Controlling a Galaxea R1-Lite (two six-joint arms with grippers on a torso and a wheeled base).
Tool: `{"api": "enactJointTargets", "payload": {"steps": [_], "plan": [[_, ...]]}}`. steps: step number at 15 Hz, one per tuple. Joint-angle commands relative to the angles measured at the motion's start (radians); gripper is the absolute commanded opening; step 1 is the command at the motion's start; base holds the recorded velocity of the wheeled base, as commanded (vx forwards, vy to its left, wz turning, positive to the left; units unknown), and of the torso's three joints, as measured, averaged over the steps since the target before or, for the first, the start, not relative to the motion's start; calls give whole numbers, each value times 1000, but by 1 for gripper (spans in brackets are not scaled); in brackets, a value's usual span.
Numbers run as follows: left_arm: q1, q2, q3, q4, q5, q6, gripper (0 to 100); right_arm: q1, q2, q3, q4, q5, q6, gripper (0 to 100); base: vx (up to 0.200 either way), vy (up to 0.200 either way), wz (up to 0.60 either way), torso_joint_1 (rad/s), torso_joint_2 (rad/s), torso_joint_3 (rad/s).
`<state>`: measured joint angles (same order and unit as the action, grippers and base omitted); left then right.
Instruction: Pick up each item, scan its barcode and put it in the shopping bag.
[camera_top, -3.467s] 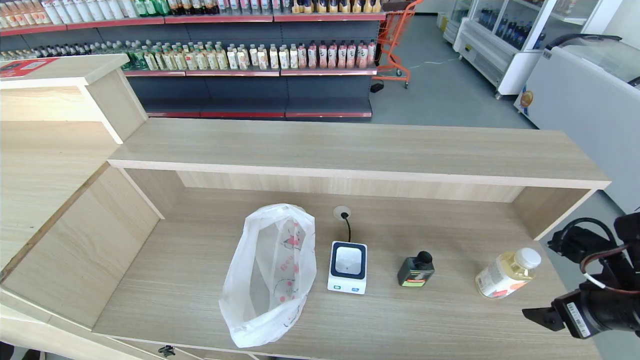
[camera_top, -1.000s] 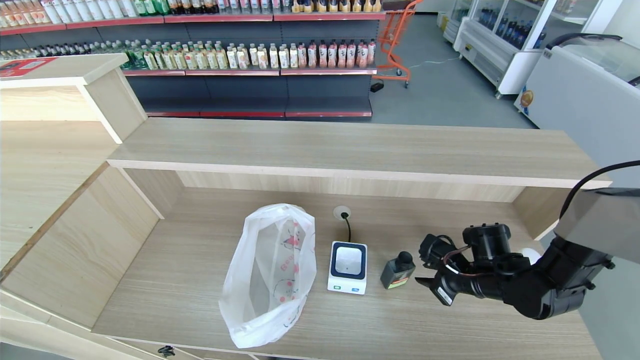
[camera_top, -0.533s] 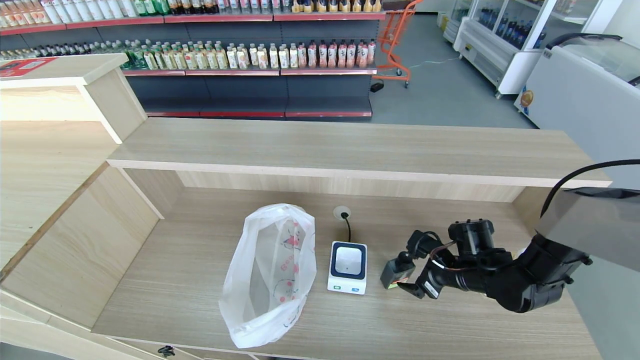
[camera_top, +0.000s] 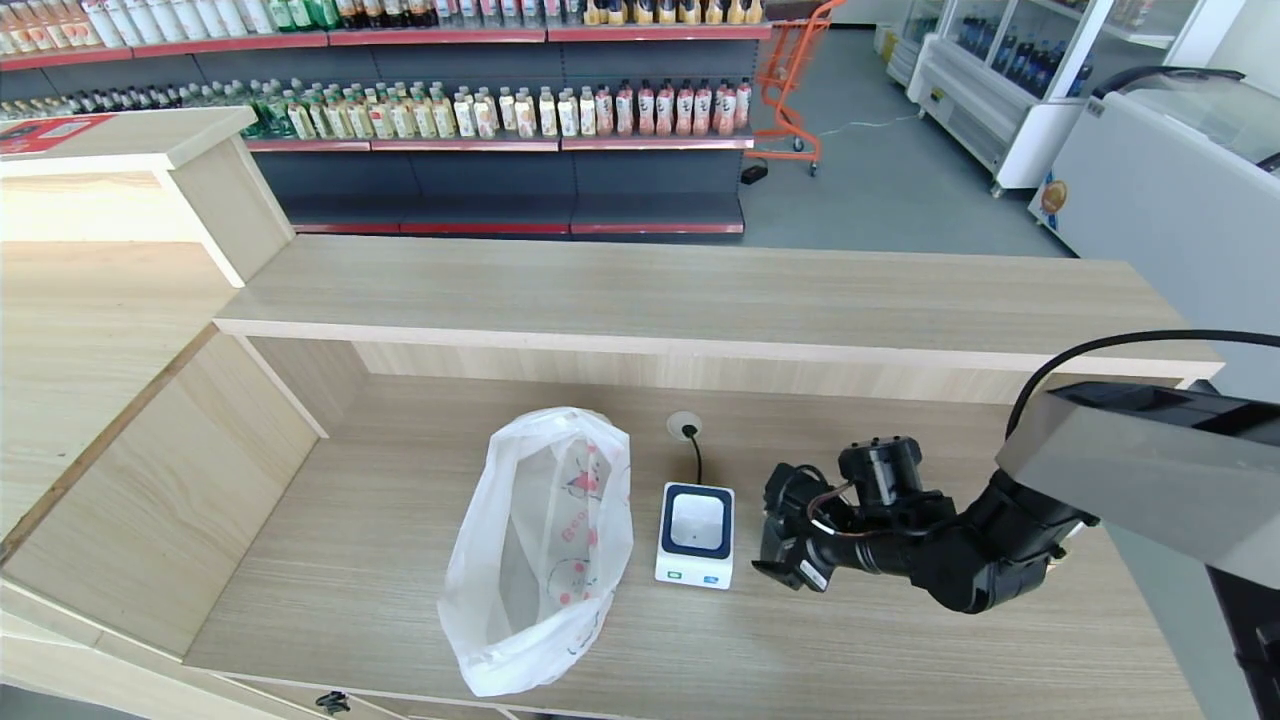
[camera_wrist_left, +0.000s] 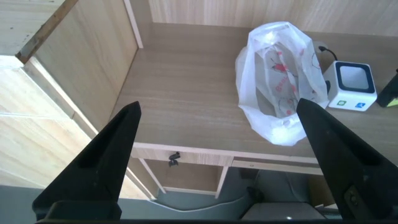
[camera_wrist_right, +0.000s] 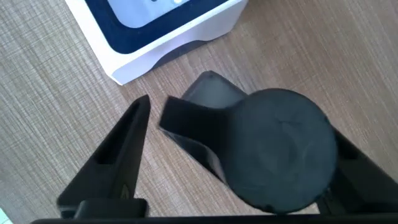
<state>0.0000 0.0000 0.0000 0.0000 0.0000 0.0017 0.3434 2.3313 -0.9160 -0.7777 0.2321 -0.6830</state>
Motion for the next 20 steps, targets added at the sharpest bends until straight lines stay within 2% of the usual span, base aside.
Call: {"api": "enactJointTargets", "payload": {"steps": [1, 4, 7, 8, 9, 10, 11, 12, 13, 14, 18, 19, 20], "plan": [[0, 0, 0, 0, 0, 0, 100, 9, 10, -6, 1, 0, -1, 0, 0, 0, 0, 0, 0, 0], [0, 0, 0, 0, 0, 0, 100, 11, -3, 3, 1, 1, 3, 0, 0, 0, 0, 0, 0, 0], [0, 0, 0, 0, 0, 0, 100, -20, -113, 100, 1, 6, 59, 0, 0, 0, 0, 0, 0, 0], [0, 0, 0, 0, 0, 0, 100, -24, -191, 158, 3, 6, 129, 0, 0, 0, 0, 0, 0, 0], [0, 0, 0, 0, 0, 0, 100, -27, -323, 243, 3, 3, 257, 0, 0, 0, 0, 0, 0, 0], [0, 0, 0, 0, 0, 0, 100, -61, -448, 327, 5, -2, 324, 0, 0, 0, 0, 0, 0, 0], [0, 0, 0, 0, 0, 0, 100, -106, -521, 387, 8, -4, 327, 0, 0, 0, 0, 0, 0, 0], [0, 0, 0, 0, 0, 0, 100, -210, -659, 514, 26, -31, 287, 0, 0, 0, 0, 0, 0, 0], [0, 0, 0, 0, 0, 0, 100, -264, -768, 554, 97, -77, 237, 0, 0, 0, 0, 0, 0, 0], [0, 0, 0, 0, 0, 0, 100, -279, -840, 549, 161, -102, 203, 0, 0, 0, 0, 0, 0, 0], [0, 0, 0, 0, 0, 0, 100, -273, -1072, 568, 238, -102, -105, 0, 0, 0, 0, 0, 0, 0], [0, 0, 0, 0, 0, 0, 100, -233, -1129, 565, 238, -62, -375, 0, 0, 0, 0, 0, 0, 0], [0, 0, 0, 0, 0, 0, 100, -230, -1133, 562, 218, 44, -544, 0, 0, 0, 0, 0, 0, 0]]}}
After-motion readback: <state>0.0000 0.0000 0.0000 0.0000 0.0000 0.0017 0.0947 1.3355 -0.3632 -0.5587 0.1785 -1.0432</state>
